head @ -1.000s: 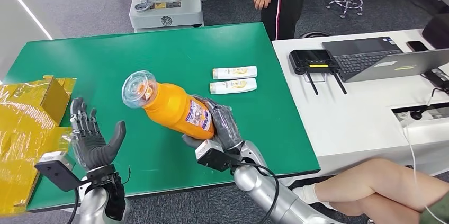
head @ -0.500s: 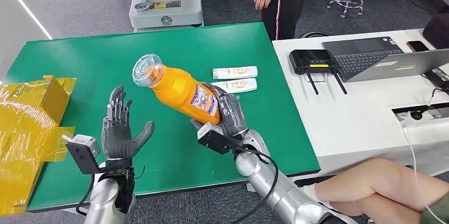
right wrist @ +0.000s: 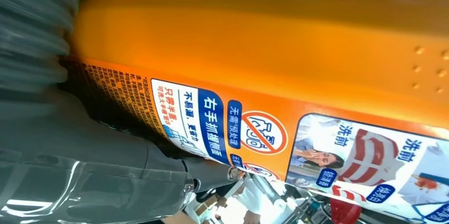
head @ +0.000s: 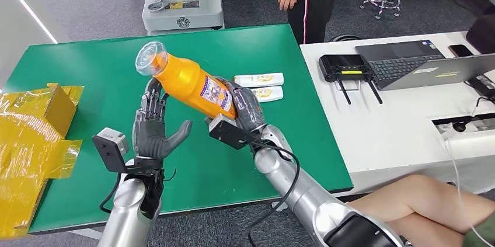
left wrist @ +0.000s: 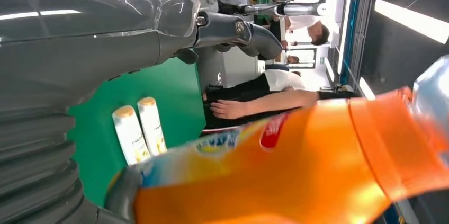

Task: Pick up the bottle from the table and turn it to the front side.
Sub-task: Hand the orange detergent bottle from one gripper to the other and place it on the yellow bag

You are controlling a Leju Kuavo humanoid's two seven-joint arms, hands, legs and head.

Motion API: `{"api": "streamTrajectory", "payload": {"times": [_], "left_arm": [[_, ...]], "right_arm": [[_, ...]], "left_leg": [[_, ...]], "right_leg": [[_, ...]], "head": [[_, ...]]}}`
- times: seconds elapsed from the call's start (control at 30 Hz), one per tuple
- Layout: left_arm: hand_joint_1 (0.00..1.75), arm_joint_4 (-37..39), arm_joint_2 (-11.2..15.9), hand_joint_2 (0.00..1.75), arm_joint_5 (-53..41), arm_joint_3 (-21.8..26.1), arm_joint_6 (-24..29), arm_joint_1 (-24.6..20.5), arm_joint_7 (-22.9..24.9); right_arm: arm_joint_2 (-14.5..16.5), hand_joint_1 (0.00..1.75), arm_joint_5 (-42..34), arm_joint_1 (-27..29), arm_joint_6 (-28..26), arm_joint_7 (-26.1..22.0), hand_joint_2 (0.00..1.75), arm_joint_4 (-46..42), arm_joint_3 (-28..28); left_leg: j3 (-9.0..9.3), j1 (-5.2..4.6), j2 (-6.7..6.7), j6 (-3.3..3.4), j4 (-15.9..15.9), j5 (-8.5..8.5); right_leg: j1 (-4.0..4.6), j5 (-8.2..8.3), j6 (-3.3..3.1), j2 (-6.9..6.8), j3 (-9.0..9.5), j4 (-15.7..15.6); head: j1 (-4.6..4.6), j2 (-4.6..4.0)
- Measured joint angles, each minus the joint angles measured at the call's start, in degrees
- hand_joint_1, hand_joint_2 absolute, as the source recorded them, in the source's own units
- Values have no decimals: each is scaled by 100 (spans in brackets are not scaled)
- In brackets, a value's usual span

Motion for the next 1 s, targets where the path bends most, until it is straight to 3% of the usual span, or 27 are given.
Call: {"api": "streamTrajectory", "payload": {"times": [0.6, 1.0], "left_arm": [[0, 295, -261, 175, 252, -85, 7, -409, 90], [0, 537, -268, 175, 293, -44, 80, -537, 78]], "right_arm": [[625, 175, 111, -262, 522, 231, 175, 591, -10], [732, 175, 165, -365, 889, 270, 175, 874, -39]], "left_leg": [[-1, 0, 0, 0, 0, 0], [-2, 0, 0, 0, 0, 0]], "right_leg": [[0, 0, 0, 0, -1, 0], [0, 0, 0, 0, -1, 0]], "head": [[0, 0], [1, 0]]}}
